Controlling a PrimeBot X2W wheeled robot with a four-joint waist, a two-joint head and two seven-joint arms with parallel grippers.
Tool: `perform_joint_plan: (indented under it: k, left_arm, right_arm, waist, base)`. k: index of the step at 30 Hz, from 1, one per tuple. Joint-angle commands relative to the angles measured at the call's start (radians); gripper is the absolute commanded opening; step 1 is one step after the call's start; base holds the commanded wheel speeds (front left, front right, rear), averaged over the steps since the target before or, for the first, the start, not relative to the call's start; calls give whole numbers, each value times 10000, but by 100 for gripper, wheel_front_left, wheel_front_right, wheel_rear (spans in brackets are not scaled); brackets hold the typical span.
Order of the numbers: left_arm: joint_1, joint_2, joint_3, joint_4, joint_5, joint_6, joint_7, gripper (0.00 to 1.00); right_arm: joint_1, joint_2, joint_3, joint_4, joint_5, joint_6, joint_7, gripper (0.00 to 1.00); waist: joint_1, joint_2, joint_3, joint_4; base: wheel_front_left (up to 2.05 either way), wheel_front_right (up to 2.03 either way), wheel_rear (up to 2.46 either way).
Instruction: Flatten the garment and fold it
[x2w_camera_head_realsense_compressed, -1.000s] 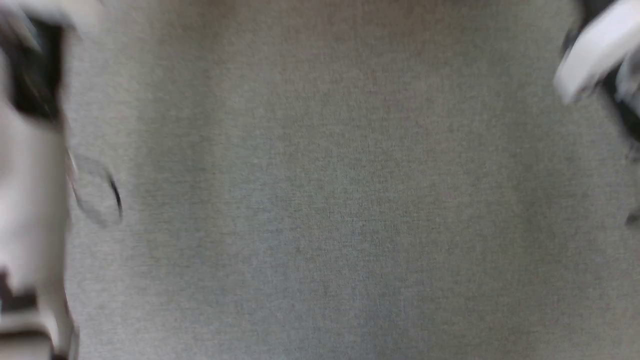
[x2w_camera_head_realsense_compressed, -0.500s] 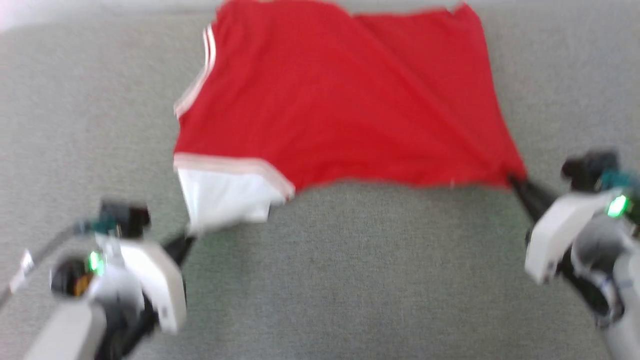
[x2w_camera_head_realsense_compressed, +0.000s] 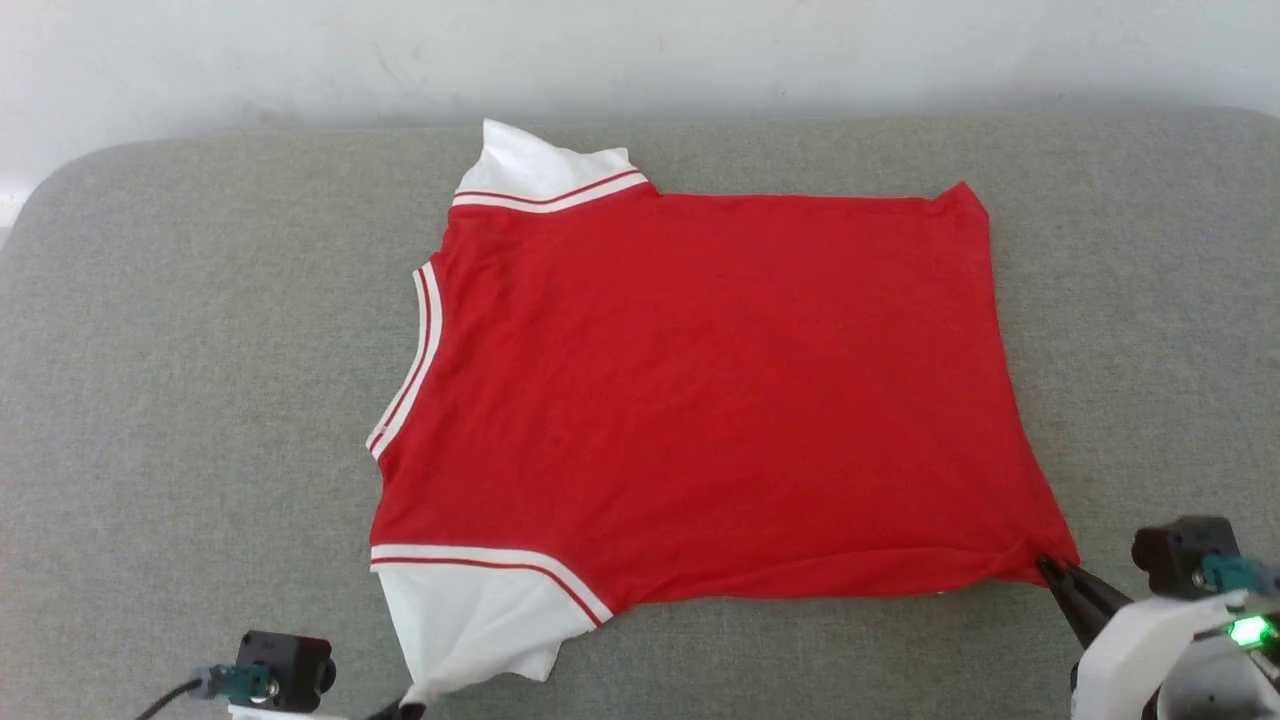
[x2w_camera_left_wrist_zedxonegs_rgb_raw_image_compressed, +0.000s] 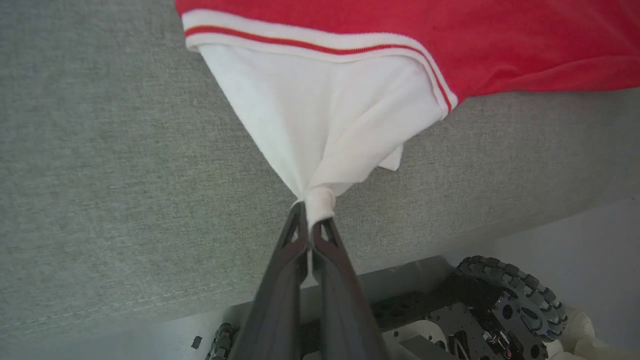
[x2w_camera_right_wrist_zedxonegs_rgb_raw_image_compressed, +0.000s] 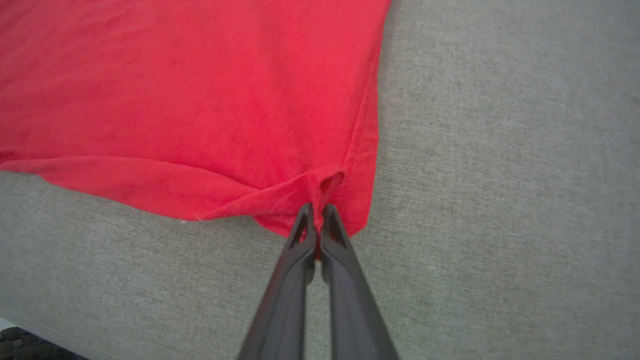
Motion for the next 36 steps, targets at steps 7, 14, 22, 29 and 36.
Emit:
perform_joint_plan:
  k: [7,14,22,29,36]
  left_arm:
    - [-672,-618,-279,-150,2016,108,-2807,0]
    - [-2618,-1322,-570,870,3531,115,-5147,0]
    - [-5439,-1237,-423,2394,3795,-576,-5551,0]
    - [-7417,-918,-402,3641,3740,-1248,-4948,0]
    - [-8338,-600,-299,5067,3178,-1630,-3320,0]
  right_arm:
    - [509,879,-333,-151,-1102,-11,-2419,0]
    - [-95,1591,-495,388,-1771,-11,-3859,0]
    - [-1512,1504,-391,670,-1856,-11,-3541,0]
    - [-2769,1269,-144,1150,-1511,-11,-2498,0]
    - [-4064,1339,-206,1592,-1028,-11,-532,0]
  waist:
    - [2,0,130,-9]
    - [2,0,422,-88]
    - [2,0,1100,-434]
    - [2,0,1895,-786]
    - [2,0,2500,-1091]
  base:
    - [0,0,0]
    - [0,0,0]
    - [0,0,0]
    - [0,0,0]
    - [0,0,0]
